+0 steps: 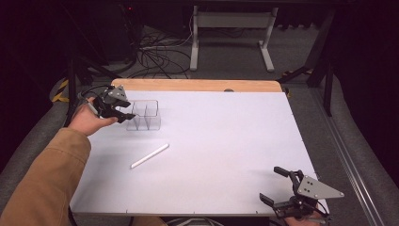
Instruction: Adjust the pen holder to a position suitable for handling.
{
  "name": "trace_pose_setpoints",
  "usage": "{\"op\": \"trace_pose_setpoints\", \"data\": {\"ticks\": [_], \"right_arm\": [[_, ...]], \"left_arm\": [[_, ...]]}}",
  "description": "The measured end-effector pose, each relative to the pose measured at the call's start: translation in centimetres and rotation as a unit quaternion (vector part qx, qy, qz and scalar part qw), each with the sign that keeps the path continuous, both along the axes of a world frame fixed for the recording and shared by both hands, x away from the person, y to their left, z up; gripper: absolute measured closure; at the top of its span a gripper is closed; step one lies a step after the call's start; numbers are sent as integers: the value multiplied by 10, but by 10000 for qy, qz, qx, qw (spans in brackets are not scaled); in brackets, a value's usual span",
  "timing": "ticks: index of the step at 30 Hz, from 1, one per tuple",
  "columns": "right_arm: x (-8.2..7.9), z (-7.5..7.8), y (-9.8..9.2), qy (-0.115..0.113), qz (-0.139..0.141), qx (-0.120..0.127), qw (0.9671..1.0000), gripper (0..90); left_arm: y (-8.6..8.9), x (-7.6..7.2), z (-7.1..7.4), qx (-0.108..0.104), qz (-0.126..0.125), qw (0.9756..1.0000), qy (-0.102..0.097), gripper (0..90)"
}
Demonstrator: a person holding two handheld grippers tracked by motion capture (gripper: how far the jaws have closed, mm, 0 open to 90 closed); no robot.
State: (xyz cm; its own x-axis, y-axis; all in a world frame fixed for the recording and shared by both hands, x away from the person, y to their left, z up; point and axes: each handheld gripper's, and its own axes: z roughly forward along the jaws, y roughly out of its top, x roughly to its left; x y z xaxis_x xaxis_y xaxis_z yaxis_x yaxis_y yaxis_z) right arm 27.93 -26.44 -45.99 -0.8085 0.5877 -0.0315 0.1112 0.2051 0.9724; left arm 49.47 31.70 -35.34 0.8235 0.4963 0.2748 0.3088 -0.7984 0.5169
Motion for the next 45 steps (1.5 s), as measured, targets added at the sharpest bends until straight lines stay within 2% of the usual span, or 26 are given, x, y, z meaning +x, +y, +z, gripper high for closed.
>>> {"op": "trace_pose_setpoints", "data": {"ticks": [4,12,15,18,25,34,42,45], "right_arm": [[-2,0,-2,17,-28,36,10000,8],[-3,-1,-2,-26,4,29,10000,7],[-2,-1,-2,2,12,20,10000,7],[-2,-1,-1,-8,11,22,10000,6],[-3,-1,-1,-9,21,25,10000,6],[-3,-1,-1,11,38,32,10000,5],[-2,-2,0,41,52,17,10000,5],[-2,-2,0,44,75,14,10000,5]], "left_arm": [[-2,3,-5,239,3,9996,119,483],[-4,7,-13,484,51,9984,297,520],[-6,8,-15,621,40,9976,292,538],[-9,8,-17,589,30,9977,344,545],[-14,9,-22,834,-23,9957,404,596],[-12,10,-22,833,-74,9957,391,665],[-10,7,-20,891,-243,9946,473,711],[-8,6,-18,848,-313,9944,554,736]]}}
